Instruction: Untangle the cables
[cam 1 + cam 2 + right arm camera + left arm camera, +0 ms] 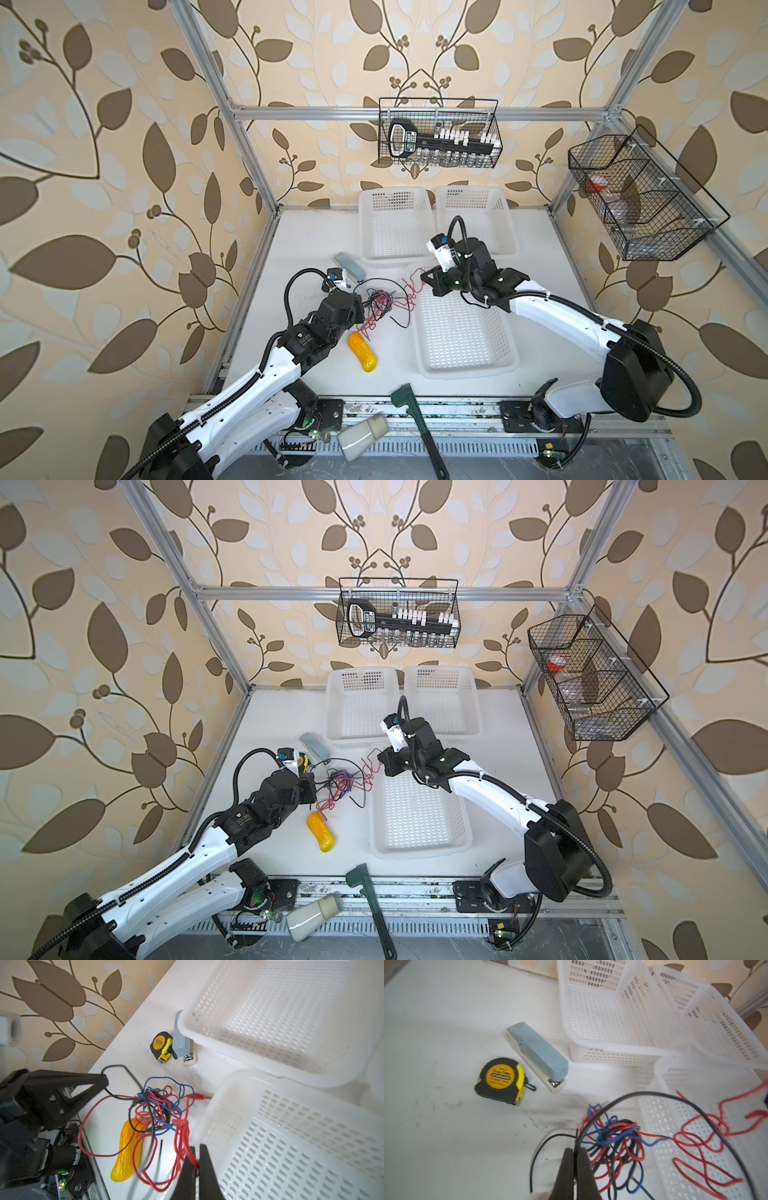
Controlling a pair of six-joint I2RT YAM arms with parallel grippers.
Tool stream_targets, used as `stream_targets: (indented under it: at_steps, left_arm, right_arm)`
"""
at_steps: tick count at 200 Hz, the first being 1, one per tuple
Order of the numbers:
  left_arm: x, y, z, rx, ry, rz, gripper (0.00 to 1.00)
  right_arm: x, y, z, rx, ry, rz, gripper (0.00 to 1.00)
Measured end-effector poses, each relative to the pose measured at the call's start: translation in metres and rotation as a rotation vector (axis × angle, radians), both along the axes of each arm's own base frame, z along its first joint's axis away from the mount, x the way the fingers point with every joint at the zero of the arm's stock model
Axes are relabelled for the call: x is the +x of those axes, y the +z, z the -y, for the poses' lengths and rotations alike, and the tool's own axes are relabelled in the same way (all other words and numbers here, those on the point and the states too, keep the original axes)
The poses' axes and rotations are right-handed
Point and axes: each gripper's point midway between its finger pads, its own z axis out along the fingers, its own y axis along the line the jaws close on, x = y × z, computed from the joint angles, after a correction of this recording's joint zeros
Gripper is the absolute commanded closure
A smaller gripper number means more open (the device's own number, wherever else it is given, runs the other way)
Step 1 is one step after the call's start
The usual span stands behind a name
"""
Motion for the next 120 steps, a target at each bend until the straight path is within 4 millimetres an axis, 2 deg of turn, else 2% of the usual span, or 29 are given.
stream_targets:
  at_steps: [37,59,90,120]
  left_arm:
    - [-0.008,-0.001,-0.028,0.033,0.134,-0.007,1.0]
    - [-0.011,-0.001,-0.039,0.04,0.182,-0.006,1.0]
    - [-0.011,-0.001,-0.041,0.04,0.197,-0.007,1.0]
    - [-0.011,-0.005,-0.039,0.042,0.188,-0.02,1.0]
  right_arm:
    - [-0.015,0.015,0.024,0.047,-0.043,0.03,1.0]
    - [-0.022,0.028,0.032,0.077,-0.051,0.063,1.0]
    - [-0.027,0.047,0.024,0.136,-0.015,0.103,1.0]
    - [-0.037,0.049,0.005,0.153,0.05,0.104,1.0]
